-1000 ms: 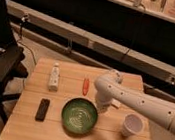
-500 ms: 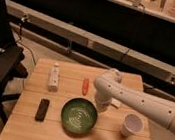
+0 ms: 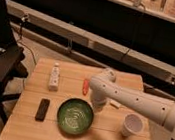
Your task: Push the ceramic bowl across the table
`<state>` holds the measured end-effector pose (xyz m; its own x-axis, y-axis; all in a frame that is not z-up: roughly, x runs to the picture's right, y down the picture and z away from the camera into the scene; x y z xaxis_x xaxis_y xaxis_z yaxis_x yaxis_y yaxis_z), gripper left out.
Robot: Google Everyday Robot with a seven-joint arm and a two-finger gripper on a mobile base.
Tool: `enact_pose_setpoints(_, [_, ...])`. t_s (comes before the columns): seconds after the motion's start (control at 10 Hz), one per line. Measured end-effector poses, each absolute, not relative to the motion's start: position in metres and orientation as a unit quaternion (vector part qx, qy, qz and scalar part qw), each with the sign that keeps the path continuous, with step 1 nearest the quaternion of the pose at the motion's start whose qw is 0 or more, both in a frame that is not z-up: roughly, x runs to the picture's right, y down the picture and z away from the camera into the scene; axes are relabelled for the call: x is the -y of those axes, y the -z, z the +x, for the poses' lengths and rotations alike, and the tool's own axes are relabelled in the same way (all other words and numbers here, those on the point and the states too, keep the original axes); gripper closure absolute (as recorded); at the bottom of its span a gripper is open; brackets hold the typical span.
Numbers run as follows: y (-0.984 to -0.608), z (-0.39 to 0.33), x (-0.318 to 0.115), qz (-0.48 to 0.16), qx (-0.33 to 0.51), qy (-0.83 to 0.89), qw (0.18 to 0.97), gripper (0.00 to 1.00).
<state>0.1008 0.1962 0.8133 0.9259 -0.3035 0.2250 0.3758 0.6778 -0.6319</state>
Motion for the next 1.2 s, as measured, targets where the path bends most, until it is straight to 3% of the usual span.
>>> enact_pose_setpoints(1.2, [-0.814,0.075,-0.199,-0.361,0.063,0.222,0.904,1.0])
